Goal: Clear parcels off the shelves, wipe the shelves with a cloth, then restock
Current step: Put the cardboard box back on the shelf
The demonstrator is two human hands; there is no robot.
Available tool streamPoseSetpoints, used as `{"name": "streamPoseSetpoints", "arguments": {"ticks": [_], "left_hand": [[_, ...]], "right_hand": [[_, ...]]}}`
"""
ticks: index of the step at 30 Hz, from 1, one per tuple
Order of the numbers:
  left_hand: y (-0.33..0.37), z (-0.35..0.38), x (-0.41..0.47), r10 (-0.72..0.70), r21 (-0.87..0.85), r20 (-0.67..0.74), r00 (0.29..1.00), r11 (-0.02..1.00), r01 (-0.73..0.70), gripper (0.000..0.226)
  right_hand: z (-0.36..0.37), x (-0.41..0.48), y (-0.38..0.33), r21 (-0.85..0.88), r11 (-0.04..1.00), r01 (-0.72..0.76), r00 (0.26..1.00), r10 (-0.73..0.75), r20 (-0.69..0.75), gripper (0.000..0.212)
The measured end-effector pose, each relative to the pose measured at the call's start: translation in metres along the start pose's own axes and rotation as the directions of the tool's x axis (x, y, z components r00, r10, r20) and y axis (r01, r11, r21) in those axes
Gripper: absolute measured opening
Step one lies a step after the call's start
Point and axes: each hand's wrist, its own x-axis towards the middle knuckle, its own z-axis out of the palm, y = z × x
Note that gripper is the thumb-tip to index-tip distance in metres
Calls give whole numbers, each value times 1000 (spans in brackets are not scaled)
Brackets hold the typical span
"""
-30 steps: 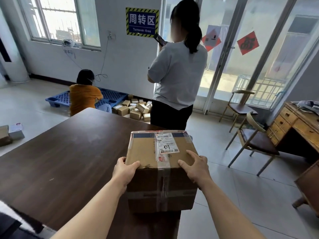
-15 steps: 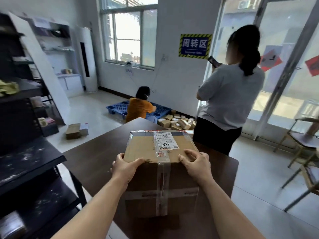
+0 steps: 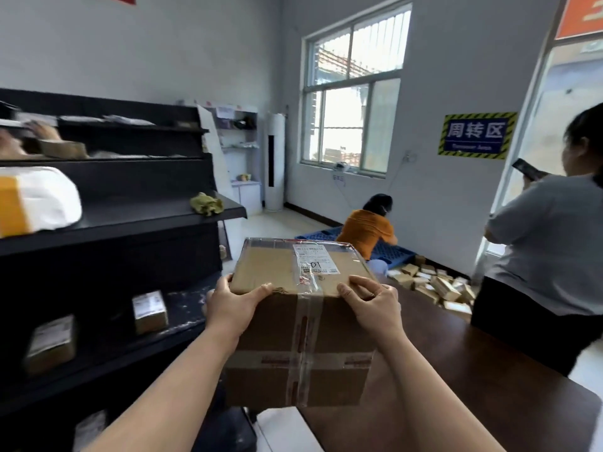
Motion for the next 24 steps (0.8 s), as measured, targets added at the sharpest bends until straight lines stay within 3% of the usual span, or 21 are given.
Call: {"name": "streamPoseSetpoints", "arguments": {"ticks": [5, 14, 24], "left_hand": [[16, -71, -1, 35, -32, -134, 990, 999, -40, 83], [42, -178, -3, 91, -135, -248, 964, 983, -127, 81], [90, -249, 10, 172, -125, -379, 909, 964, -235, 93]], "right_hand": [[34, -13, -57, 80, 990, 115, 992, -119, 41, 44], [76, -38, -159, 147, 956, 254, 962, -265, 65, 33], [105, -33, -242, 305, 888, 344, 921, -382, 73, 28]]}}
